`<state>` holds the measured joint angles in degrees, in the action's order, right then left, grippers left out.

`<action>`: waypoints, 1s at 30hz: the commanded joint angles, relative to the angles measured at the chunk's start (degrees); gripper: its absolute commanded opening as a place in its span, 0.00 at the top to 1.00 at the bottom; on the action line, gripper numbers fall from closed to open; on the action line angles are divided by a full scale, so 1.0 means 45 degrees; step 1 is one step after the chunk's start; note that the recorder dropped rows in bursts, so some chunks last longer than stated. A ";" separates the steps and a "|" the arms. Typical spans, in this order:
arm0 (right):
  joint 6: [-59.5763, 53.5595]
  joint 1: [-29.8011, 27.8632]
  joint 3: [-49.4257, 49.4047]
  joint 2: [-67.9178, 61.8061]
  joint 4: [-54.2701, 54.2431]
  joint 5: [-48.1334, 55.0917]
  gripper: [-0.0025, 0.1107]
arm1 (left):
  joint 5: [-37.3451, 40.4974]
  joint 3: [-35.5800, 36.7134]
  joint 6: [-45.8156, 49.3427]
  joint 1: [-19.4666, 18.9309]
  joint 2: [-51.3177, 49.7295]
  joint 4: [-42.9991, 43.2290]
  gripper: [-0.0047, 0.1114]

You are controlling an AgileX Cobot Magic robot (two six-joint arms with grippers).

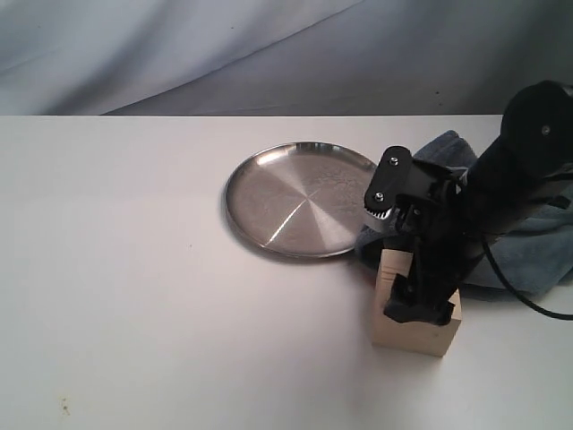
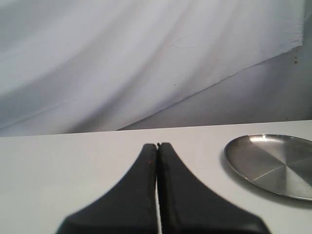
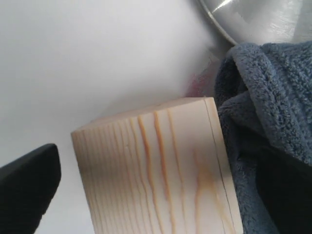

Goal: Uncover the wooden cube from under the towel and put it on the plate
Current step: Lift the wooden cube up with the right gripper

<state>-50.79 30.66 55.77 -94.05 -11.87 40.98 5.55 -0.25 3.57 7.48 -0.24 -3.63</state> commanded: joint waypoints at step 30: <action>-0.0032 0.0804 -0.0163 -0.0387 0.0809 0.0910 0.06 | -0.0137 0.0056 -0.0010 -0.0028 0.0053 -0.0031 0.96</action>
<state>-50.91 33.95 55.09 -96.22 -9.46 43.77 5.55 -0.25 3.57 7.48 -0.24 -3.63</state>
